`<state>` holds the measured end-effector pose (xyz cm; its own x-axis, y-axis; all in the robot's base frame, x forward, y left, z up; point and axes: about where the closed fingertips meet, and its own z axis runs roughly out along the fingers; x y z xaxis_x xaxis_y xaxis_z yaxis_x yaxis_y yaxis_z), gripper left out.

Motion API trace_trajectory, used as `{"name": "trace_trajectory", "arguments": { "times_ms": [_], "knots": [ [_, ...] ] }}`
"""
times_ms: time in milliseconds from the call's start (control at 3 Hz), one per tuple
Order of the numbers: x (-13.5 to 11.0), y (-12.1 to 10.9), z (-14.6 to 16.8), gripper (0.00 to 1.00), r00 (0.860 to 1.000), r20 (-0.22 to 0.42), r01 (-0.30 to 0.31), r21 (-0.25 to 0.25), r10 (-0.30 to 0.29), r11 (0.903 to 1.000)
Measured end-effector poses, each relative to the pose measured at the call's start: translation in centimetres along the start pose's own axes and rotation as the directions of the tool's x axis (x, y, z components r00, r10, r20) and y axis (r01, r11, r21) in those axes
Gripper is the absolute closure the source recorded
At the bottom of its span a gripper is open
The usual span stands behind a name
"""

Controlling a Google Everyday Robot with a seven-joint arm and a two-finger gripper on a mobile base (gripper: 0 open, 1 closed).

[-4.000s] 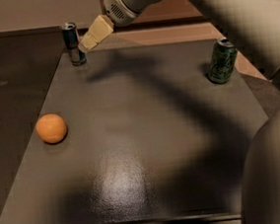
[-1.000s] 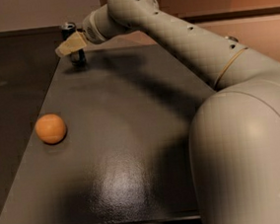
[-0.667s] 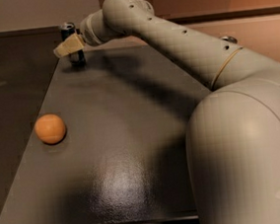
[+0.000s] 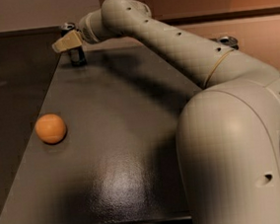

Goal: Knock redbull can over

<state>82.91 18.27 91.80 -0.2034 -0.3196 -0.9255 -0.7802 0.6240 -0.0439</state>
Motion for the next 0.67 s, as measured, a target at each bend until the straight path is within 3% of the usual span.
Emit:
{"name": "trace_trajectory", "arguments": {
  "times_ms": [333,667],
  "knots": [
    [-0.65,0.14,0.49,0.18,1.000,0.010,-0.015,-0.006,0.015,0.9999],
    [-0.71,0.56,0.62,0.42,0.999,0.022,-0.032,-0.011,0.032,0.9994]
  ]
}}
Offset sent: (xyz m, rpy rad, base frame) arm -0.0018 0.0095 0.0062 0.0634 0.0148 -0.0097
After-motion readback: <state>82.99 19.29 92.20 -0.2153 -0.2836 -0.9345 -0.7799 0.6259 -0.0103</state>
